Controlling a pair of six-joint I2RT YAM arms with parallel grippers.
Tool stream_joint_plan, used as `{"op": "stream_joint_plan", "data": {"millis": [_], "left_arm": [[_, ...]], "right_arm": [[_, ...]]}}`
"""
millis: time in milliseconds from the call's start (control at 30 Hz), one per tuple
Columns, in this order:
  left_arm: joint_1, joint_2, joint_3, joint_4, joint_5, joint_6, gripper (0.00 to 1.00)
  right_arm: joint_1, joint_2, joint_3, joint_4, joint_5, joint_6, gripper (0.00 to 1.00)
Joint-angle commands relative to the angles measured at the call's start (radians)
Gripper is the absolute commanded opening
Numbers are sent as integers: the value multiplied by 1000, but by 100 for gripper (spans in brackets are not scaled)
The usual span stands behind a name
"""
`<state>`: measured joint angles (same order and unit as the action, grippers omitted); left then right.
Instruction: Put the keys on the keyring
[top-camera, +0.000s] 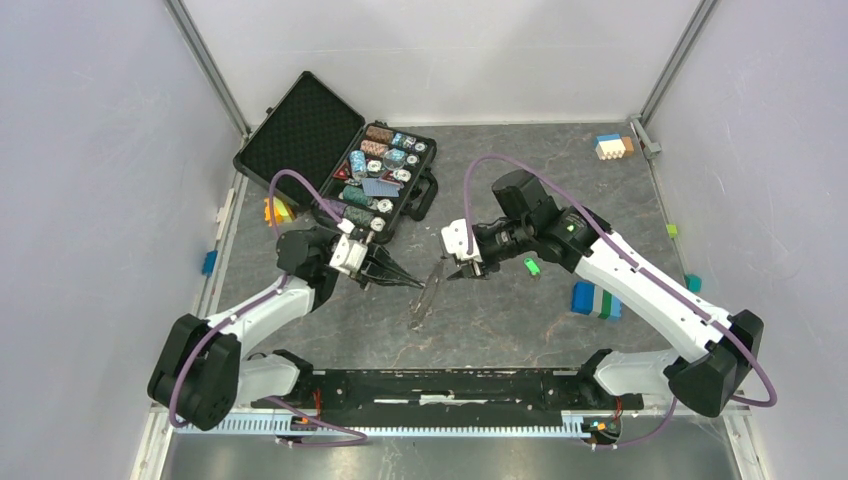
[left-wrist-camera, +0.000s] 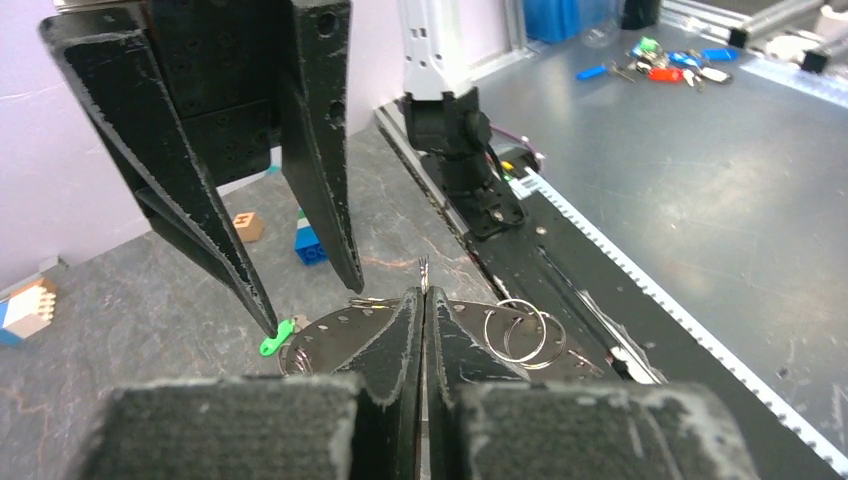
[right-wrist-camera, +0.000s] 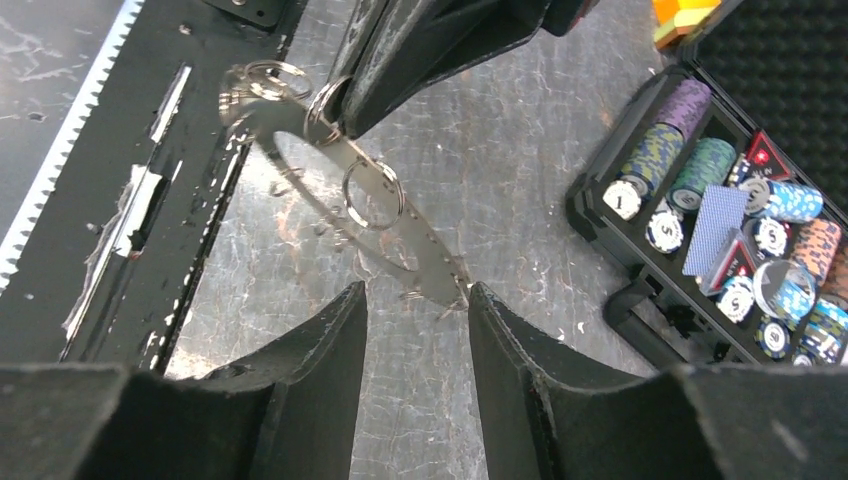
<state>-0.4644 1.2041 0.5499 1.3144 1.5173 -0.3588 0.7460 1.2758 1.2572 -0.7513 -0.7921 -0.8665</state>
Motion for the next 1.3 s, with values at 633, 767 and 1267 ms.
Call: {"op": "stream_joint_plan", "data": {"millis": [633,767,1267], "left_arm": [[-33,11,-82,-145,27,327,2],[-33,8,-87,-108,37,320,2],[-48,-5,-80,-102,133,332,2]], "right_arm": [[1,-1,-91,134,136,44,47],[1,6,-85,124,98,30,47],[3,96,-68,24,-149,-84,51]]}}
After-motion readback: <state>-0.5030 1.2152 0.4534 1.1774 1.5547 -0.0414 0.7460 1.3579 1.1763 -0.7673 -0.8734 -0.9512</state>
